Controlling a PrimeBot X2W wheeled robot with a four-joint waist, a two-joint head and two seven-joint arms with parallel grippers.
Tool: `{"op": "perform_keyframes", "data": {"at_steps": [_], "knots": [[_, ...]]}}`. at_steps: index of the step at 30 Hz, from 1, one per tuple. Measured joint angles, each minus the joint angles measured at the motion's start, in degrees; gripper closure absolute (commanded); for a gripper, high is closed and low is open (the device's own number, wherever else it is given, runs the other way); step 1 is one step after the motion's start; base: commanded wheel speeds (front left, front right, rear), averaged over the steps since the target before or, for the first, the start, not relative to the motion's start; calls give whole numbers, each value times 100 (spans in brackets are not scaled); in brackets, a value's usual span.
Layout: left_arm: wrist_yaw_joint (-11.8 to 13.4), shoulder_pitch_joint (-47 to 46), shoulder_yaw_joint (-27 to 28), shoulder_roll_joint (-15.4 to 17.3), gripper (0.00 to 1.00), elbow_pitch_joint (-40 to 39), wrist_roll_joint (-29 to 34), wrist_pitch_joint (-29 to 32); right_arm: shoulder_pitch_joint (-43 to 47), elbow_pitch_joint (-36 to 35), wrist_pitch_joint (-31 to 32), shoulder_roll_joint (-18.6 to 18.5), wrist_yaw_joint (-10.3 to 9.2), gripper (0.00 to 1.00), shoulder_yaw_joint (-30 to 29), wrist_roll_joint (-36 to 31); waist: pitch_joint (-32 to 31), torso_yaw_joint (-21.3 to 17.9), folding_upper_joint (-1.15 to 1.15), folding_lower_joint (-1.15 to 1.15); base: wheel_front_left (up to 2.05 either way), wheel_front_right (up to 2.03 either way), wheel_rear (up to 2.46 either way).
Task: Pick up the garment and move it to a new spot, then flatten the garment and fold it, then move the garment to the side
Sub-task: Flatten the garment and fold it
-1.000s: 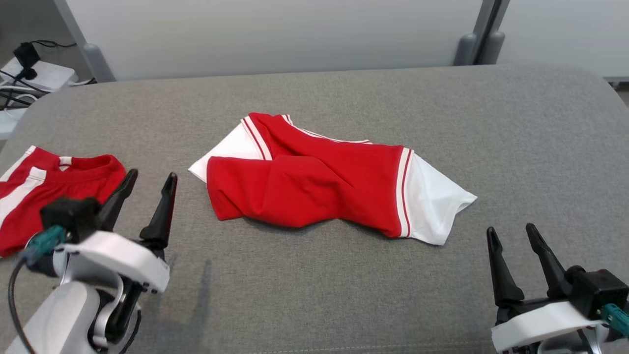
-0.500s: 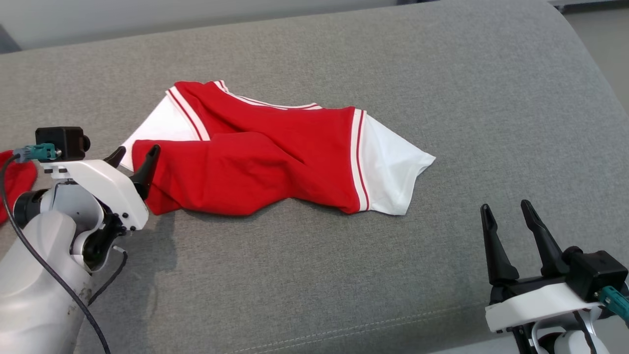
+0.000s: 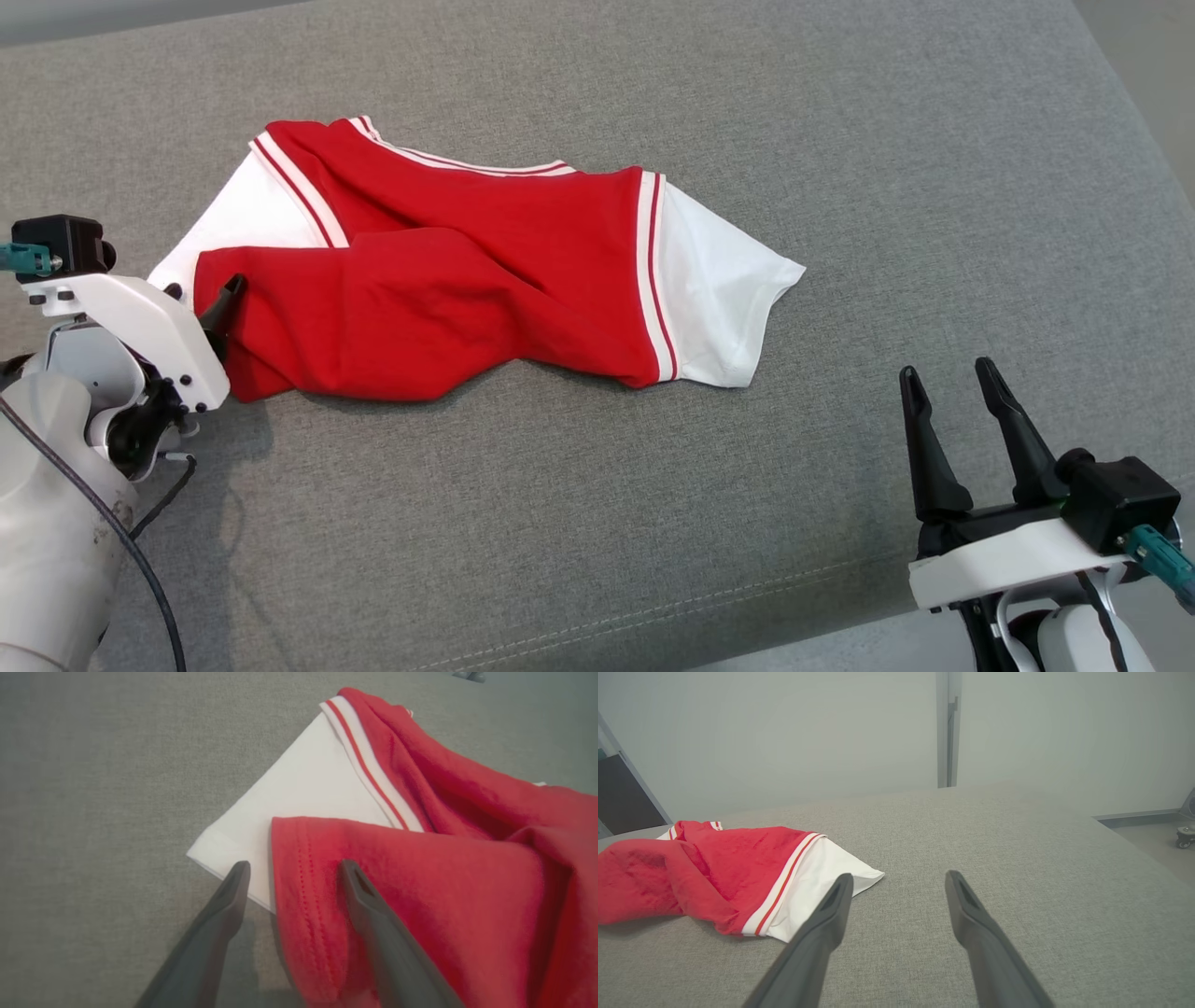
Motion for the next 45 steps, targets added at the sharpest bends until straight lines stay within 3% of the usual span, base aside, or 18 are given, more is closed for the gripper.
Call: {"op": "perform_keyframes", "data": {"at_steps": [1,2,3,4,5,9,15,20,22,23,30,33,37,45], "knots": [[-36,-36,-21,-18,12,63,-47,52,-1,25,-12,-1,0,0,3,0,4,0,0,0,0,0,0],[-38,-68,-36,-30,39,98,-103,119,-2,35,-14,0,0,0,7,0,9,-2,0,0,0,0,0],[-69,-91,-63,-37,53,110,-143,191,-7,46,-20,-1,0,0,7,0,11,-2,0,0,0,0,0],[-85,-105,-99,-45,93,115,-162,253,-16,55,-29,0,0,0,7,0,10,-3,0,0,0,0,0],[-85,-125,-136,-58,100,125,-178,281,-26,56,-38,0,0,0,7,0,7,-2,0,0,0,0,0],[-87,-262,-261,-33,100,83,-169,144,-82,70,-47,-1,0,0,-3,11,-7,7,0,0,0,0,0],[-87,-316,-446,64,100,-237,63,-548,-79,85,-55,-1,0,0,-84,59,-56,95,0,0,0,0,0],[-71,-248,-547,364,100,-998,372,-1223,-66,43,-52,-3,0,0,-253,53,-128,234,0,0,0,0,0],[31,12,-547,499,100,-1540,443,-1459,-28,-3,-43,0,0,0,-313,52,-166,310,0,0,0,0,0],[241,508,-530,592,100,-2128,443,-1633,66,-52,-27,-2,0,0,-393,49,-204,400,0,0,0,0,0],[1235,2994,-425,851,100,-4237,133,-1820,168,-192,101,2,1,0,-402,43,-315,741,0,0,0,0,0],[1560,3718,-426,934,100,-4981,48,-1785,168,-269,186,-2,1,0,-417,41,-338,899,0,0,0,0,0],[1646,4195,-606,953,100,-5540,-138,-1524,165,-320,288,-1,1,0,-424,-20,-381,1165,0,0,0,0,0],[1637,4425,-755,803,100,-5333,-433,-1334,163,-326,321,-2,1,0,-409,-19,-482,1305,0,0,0,0,0]]}}
